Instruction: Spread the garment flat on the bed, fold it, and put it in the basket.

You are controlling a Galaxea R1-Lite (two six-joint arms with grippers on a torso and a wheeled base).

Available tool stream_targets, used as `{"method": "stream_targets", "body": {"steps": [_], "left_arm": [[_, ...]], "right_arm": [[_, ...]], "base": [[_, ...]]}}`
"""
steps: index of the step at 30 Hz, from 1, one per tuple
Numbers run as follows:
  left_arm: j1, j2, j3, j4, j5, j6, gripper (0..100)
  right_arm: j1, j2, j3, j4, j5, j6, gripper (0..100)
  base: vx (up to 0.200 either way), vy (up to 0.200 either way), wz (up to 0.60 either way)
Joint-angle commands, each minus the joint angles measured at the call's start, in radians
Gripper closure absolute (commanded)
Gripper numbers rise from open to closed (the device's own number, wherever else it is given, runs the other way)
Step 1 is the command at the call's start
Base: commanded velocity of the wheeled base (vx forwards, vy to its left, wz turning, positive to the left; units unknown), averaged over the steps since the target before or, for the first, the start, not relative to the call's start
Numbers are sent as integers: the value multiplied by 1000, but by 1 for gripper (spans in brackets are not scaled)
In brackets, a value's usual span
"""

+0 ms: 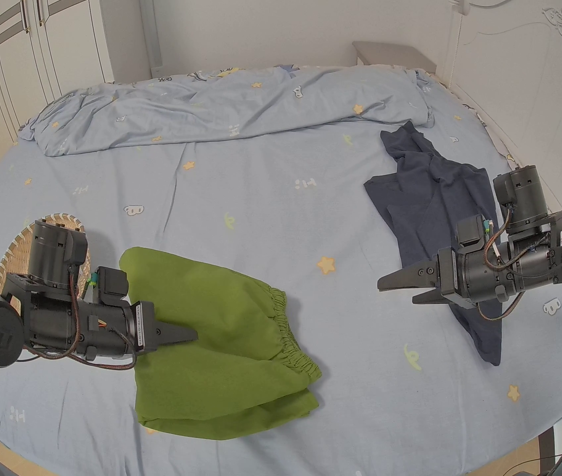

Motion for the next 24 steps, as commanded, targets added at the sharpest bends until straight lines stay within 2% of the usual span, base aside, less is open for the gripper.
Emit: {"method": "stream_targets", "body": {"steps": [1, 24], "left_arm": [[-7, -35, 1, 2, 0, 0, 100], [-76, -39, 22, 4, 0, 1, 100]], "right_arm": [[5, -1, 1, 0, 1, 1, 0], [15, 8, -6, 0, 1, 30, 0]], "base": [[0, 200, 0], [0, 200, 0]]}}
